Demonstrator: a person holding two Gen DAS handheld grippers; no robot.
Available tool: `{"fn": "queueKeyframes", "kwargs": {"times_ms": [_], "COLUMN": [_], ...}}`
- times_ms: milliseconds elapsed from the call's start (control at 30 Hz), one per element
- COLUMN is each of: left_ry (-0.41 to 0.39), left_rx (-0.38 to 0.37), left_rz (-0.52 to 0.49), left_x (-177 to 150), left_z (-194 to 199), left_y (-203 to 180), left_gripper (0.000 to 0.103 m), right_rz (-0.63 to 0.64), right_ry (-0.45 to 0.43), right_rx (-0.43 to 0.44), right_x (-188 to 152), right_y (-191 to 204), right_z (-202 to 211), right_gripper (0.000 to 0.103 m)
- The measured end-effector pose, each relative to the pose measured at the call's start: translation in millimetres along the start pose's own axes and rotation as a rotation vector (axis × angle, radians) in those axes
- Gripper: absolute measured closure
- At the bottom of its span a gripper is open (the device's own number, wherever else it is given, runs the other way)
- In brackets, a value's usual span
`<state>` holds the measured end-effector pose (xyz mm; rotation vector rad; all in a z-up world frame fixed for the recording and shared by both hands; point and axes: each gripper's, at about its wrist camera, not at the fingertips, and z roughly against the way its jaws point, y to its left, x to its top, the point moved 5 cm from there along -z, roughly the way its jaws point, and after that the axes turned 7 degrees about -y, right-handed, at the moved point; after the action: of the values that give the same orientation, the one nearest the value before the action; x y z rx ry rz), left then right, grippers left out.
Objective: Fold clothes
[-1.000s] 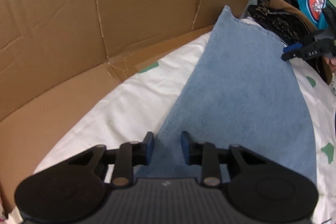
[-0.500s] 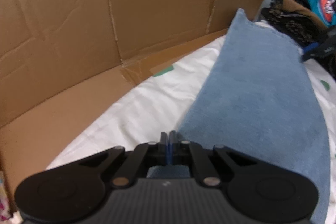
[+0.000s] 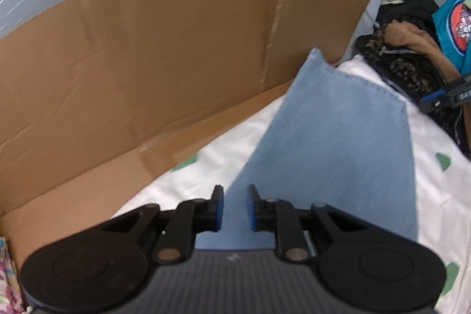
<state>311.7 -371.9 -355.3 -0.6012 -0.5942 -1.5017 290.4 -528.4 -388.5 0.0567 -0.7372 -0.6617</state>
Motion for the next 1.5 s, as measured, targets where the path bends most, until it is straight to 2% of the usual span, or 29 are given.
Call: {"fn": "queueKeyframes", "kwargs": {"times_ms": [167, 233, 400, 533, 700, 967, 1267, 1300, 1333, 1367, 1400, 1467, 1500], "left_ry": [0.031, 0.041, 0.066, 0.081, 0.076, 0.018, -0.024, -0.030, -0.037, -0.045, -0.052, -0.066, -0.073], "left_rx": [-0.008, -0.007, -0.005, -0.011, -0.008, 0.001, -0.040, -0.042, -0.044, -0.047, -0.050, -0.053, -0.055], "left_rz": [-0.005, -0.009, -0.011, -0.029, -0.025, -0.023, -0.084, -0.084, -0.080, -0.076, -0.072, -0.068, -0.068], "left_x": [18.8, 24.6, 32.5, 30.9, 39.5, 71.7, 91.3, 92.4, 93.6, 94.9, 96.1, 98.1, 99.0], "left_z": [-8.5, -11.3, -23.8, -37.0, -66.4, -120.9, -163.9, -166.8, -169.6, -172.4, -175.1, -179.1, -180.4], "left_y": [-28.3, -39.0, -61.7, -77.1, -78.7, -66.1, -84.8, -85.7, -86.3, -87.0, -87.6, -88.5, -89.1], "left_gripper": [0.082, 0.076, 0.066, 0.059, 0.058, 0.058, 0.058, 0.059, 0.059, 0.059, 0.059, 0.066, 0.072], "right_rz": [-0.115, -0.147, -0.210, -0.256, -0.336, -0.450, -0.548, -0.552, -0.554, -0.529, -0.507, -0.510, -0.496], "right_ry": [-0.045, -0.059, -0.082, -0.073, -0.108, -0.215, -0.205, -0.203, -0.201, -0.195, -0.190, -0.193, -0.198], "right_rx": [0.087, 0.116, 0.135, 0.103, 0.100, 0.059, 0.048, 0.047, 0.045, 0.028, 0.013, 0.032, 0.031], "right_x": [-10.3, -13.2, -19.3, -28.1, -30.0, -30.0, -38.7, -39.8, -40.5, -37.7, -34.5, -28.5, -28.1], "right_y": [-8.6, -11.5, -12.8, -17.4, -20.6, -21.9, -20.6, -24.9, -28.9, -28.9, -29.2, -34.2, -33.9], "right_z": [-20.5, -27.8, -33.2, -35.6, -38.3, -32.9, -39.0, -37.5, -36.0, -35.5, -34.8, -30.6, -26.6], "right_gripper": [0.057, 0.057, 0.055, 0.053, 0.053, 0.054, 0.055, 0.056, 0.068, 0.093, 0.098, 0.098, 0.099]}}
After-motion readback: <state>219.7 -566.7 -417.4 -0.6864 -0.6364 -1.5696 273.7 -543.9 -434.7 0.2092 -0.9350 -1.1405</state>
